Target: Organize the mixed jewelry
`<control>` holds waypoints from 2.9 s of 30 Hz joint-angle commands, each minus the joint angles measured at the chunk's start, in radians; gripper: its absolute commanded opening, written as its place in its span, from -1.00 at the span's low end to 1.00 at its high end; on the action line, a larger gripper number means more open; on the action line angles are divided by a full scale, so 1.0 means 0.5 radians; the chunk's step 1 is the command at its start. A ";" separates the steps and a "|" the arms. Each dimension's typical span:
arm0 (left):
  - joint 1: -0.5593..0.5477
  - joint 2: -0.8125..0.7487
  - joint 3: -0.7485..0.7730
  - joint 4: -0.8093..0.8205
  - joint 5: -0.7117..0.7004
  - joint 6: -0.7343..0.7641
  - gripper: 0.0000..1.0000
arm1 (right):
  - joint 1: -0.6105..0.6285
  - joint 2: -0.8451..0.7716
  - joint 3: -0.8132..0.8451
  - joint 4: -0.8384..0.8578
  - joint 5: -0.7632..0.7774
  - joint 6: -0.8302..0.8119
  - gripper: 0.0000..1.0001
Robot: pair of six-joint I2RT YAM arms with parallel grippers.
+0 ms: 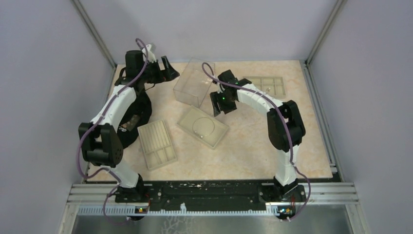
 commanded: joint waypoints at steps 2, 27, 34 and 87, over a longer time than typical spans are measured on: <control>0.010 -0.231 -0.219 -0.158 -0.133 -0.020 0.97 | 0.029 -0.064 -0.093 -0.025 0.034 -0.221 0.13; 0.010 -0.289 -0.299 -0.215 -0.157 -0.014 0.97 | 0.135 -0.229 -0.562 0.119 0.172 -0.120 -0.69; 0.010 -0.217 -0.285 -0.205 -0.117 -0.017 0.97 | 0.135 -0.499 -0.873 0.070 0.301 -0.002 -1.00; 0.071 0.786 0.419 0.117 0.338 -0.277 0.97 | -0.157 0.487 0.356 1.341 -0.661 1.365 0.63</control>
